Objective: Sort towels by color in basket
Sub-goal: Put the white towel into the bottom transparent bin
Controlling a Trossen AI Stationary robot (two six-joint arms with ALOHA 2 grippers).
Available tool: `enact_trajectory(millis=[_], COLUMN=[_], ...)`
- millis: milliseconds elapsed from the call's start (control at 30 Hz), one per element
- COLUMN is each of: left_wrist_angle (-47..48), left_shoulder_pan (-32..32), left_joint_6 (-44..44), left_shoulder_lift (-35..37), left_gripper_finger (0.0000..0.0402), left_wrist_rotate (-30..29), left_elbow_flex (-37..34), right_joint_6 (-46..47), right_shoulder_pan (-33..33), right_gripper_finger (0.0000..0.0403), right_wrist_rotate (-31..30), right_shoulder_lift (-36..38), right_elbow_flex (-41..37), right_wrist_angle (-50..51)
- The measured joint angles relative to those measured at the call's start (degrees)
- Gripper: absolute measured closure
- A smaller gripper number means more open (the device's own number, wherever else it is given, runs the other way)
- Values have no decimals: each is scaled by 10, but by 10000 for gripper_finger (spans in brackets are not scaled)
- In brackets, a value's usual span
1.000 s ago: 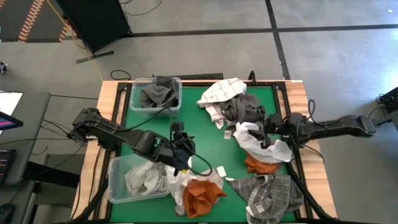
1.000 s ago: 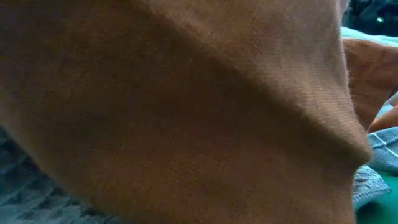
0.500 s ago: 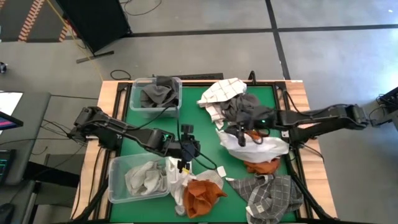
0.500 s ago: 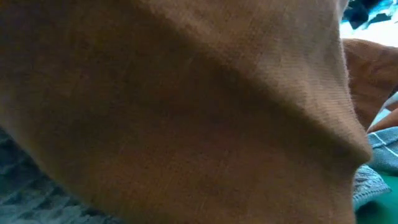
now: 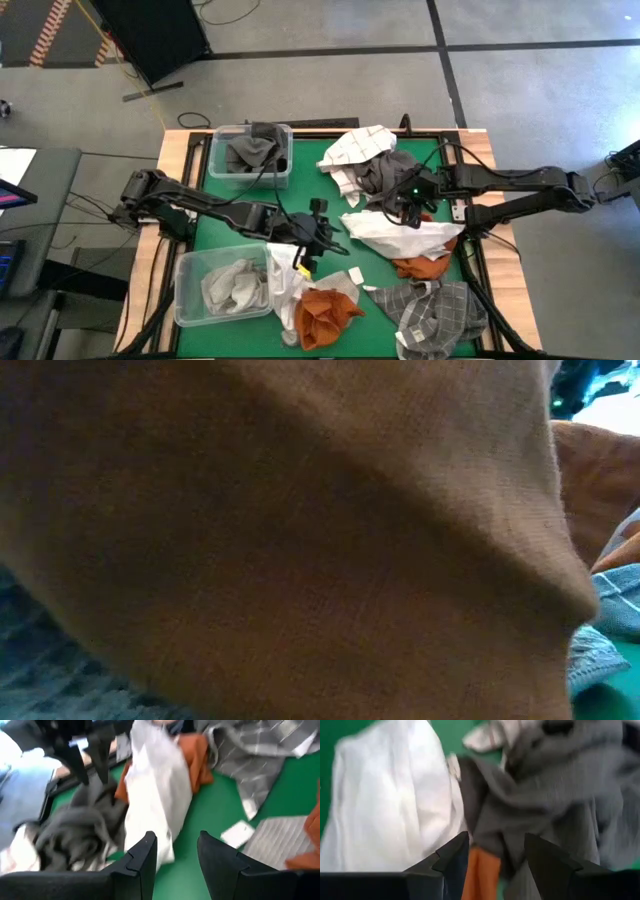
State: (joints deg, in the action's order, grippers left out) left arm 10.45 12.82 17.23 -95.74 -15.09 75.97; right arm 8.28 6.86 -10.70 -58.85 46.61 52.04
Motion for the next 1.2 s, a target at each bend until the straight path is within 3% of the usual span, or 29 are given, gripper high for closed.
enact_trajectory(millis=[200, 333, 567, 700, 867, 1100, 1200], left_wrist_angle=[-121, -141, -137, -115, -61, 40, 70], left_shoulder_pan=[-23, -47, -76, -89, -103, -107, -107], left_joint_6=[32, 27, 25, 9, -12, -16, -12], left_shoulder_lift=[-38, -97, -195, -242, -312, -406, -435], left_gripper_finger=[258, 237, 181, 148, 118, 104, 106], left_wrist_rotate=[30, 68, 73, 82, 136, 175, 153], left_elbow_flex=[-23, 3, 88, 153, 246, 375, 417], right_joint_6=[35, 64, 124, 156, 186, 203, 204], right_shoulder_pan=[-28, -65, -150, -195, -234, -263, -268], right_gripper_finger=[184, 184, 184, 184, 184, 184, 184], right_wrist_rotate=[0, 2, 4, 3, 1, -18, -29], right_shoulder_lift=[33, 59, 91, 96, 90, 86, 87], right_elbow_flex=[0, 0, 0, 0, 0, 0, 0], right_wrist_angle=[40, 57, 80, 79, 75, 74, 74])
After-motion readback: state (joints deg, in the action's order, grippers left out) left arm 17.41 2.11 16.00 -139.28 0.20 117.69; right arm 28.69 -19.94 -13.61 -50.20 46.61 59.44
